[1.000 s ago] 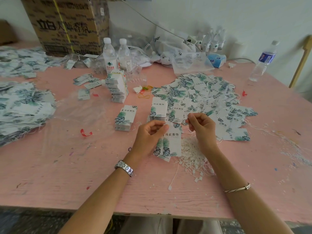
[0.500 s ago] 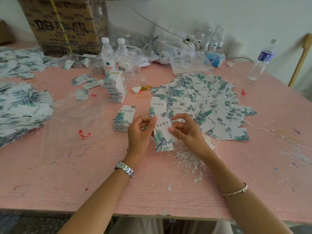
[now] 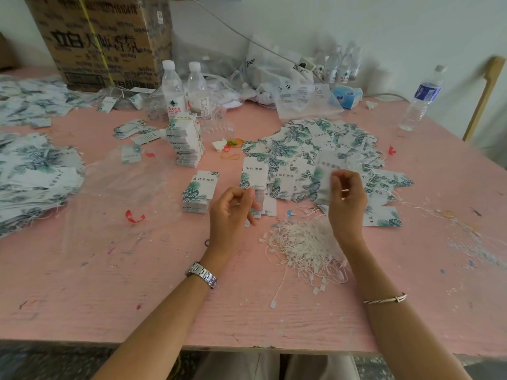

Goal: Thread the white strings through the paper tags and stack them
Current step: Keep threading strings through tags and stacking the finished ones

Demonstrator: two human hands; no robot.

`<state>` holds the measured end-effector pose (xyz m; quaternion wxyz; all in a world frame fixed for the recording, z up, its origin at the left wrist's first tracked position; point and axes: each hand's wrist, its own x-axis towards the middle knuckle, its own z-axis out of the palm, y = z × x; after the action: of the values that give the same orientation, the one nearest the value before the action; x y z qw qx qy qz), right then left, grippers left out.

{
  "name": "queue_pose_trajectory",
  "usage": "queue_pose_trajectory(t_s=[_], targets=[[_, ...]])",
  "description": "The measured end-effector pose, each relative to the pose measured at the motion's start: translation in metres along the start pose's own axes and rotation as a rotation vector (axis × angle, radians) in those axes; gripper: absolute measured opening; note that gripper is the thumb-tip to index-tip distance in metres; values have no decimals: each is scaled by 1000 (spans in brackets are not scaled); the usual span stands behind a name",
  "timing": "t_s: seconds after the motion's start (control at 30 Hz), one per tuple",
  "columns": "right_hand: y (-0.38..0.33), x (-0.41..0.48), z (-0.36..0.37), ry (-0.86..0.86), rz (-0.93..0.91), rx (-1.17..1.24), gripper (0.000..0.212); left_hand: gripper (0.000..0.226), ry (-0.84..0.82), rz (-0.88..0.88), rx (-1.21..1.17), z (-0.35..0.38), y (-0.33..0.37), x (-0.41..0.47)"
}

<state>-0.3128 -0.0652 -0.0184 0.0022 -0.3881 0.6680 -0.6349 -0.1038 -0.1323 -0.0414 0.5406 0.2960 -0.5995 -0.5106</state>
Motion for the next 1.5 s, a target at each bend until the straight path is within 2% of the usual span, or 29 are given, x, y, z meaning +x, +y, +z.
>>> queue_pose_trajectory(t_s=[0.1,0.27,0.4,0.53,0.7,0.83,0.97,1.03,1.17,1.33,1.5], targets=[[15,11,-8,90,22,-354,17,16,-49,29,115,0,-1,-3],[23,15,-13,34,110,-715,31,2,-293,168,447,4,-4,-8],[20,13,-12,-26,186,-864,39,18,-426,279,692,4,-5,-10],[19,10,-10,-56,215,-919,40,21,-447,374,704,3,-2,-11],[15,8,-5,-33,130,-859,32,13,-448,404,684,6,-4,-11],[8,2,1,-92,-50,-593,22,11,-373,410,666,6,-6,-10],[-6,-12,5,-363,-395,-346,35,9,-222,457,634,6,-6,-7],[-10,-20,9,-496,-490,-295,39,15,-173,447,605,7,-5,-8],[-13,-27,15,-639,-488,-195,33,19,-144,406,593,6,-4,-7],[-12,-25,16,-608,-487,-81,15,7,-172,307,526,6,-1,-5],[-11,-25,17,-508,-511,-88,14,7,-417,85,375,10,0,-8]])
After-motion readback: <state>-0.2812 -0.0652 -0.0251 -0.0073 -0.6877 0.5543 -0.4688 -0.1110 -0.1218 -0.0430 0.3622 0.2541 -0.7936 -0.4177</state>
